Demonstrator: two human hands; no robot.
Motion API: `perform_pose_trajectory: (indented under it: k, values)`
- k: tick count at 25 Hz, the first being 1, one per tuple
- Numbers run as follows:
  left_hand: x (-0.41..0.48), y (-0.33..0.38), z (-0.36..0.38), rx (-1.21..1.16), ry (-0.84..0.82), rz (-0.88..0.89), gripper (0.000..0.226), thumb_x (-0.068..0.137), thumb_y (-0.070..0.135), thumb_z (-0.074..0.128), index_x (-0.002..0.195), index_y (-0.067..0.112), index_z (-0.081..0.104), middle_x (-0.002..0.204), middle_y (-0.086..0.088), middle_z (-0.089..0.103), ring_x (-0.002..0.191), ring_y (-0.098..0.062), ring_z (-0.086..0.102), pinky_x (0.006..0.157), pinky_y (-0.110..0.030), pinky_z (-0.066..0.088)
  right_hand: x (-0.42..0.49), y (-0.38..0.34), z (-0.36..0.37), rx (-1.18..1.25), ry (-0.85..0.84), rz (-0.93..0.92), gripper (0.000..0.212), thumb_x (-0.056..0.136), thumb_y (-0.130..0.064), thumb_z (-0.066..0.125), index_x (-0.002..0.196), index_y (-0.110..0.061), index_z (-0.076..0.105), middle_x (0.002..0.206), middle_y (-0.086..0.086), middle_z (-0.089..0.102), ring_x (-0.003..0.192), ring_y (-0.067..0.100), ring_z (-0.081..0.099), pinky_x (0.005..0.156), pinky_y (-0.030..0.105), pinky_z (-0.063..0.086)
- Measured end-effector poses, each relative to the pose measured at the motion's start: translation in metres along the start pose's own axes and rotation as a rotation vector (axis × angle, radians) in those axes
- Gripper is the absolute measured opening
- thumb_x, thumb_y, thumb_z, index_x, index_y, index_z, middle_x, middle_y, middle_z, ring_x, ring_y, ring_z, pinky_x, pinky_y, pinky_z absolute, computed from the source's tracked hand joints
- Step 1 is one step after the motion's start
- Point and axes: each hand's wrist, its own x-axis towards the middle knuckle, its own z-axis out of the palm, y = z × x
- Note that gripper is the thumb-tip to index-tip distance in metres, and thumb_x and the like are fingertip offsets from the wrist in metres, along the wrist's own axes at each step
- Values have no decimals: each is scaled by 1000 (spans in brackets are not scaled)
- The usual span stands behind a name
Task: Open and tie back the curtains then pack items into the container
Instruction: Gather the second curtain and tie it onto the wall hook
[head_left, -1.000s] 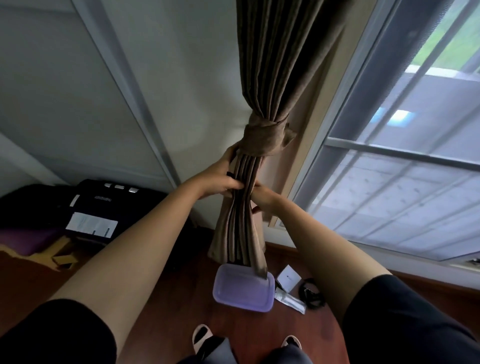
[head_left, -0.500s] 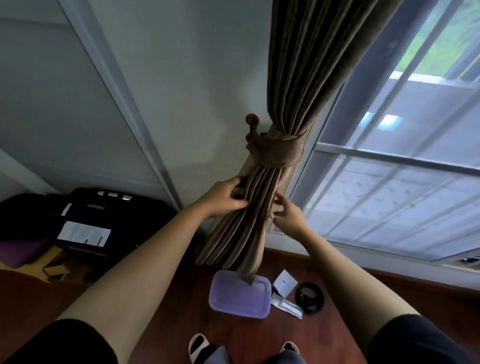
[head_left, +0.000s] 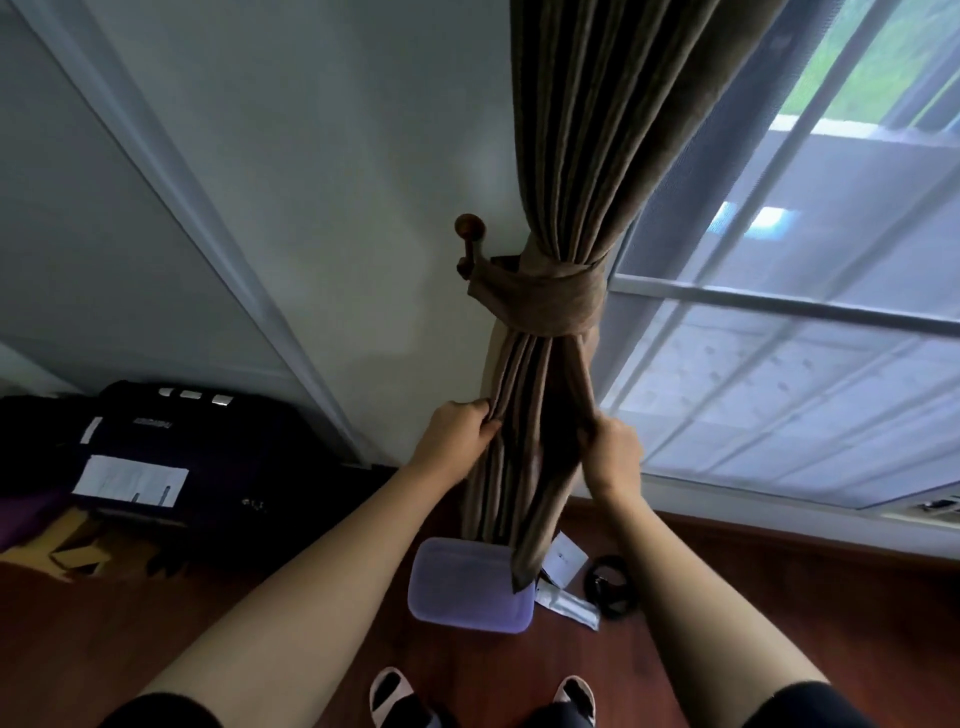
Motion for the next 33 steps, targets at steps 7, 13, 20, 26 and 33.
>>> perform_pose_trajectory:
  k: [7,13,20,26,33]
  values:
    - [-13,1,10,-192,42,-57,33,89,24,62,116,5,59,110,-12,67,97,-25,65,86,-37,53,-9,21,6,-23,-247,-155,43,78,-20,59,122,-16,57,107,13,69,98,37,62,77,40,48]
    - [-22,-2,42,-259,157,-171,34,90,24,61,115,1,57,115,-15,65,107,-26,61,90,-36,50,-10,42,21,-32,-278,-296,30,88,-26,54,113,-10,57,96,21,68,89,43,60,68,40,42]
    - [-12,-44,97,-197,233,-156,36,91,28,58,114,0,59,109,-17,68,99,-30,65,85,-41,52,-8,62,84,-38,-283,-257,51,84,-17,56,133,-12,40,96,23,67,88,44,60,62,36,34]
    - [-9,-113,186,-172,198,-146,40,90,31,59,113,-2,58,107,-19,67,99,-33,64,85,-44,52,-20,130,180,7,-295,-306,79,81,-24,61,146,-18,17,106,20,64,92,42,60,68,38,43]
    - [17,-212,327,-198,221,-142,43,90,32,58,118,-1,58,115,-18,65,106,-30,61,94,-39,49,10,240,294,17,-321,-356,77,84,-26,64,146,-18,19,120,17,60,105,42,56,72,34,38]
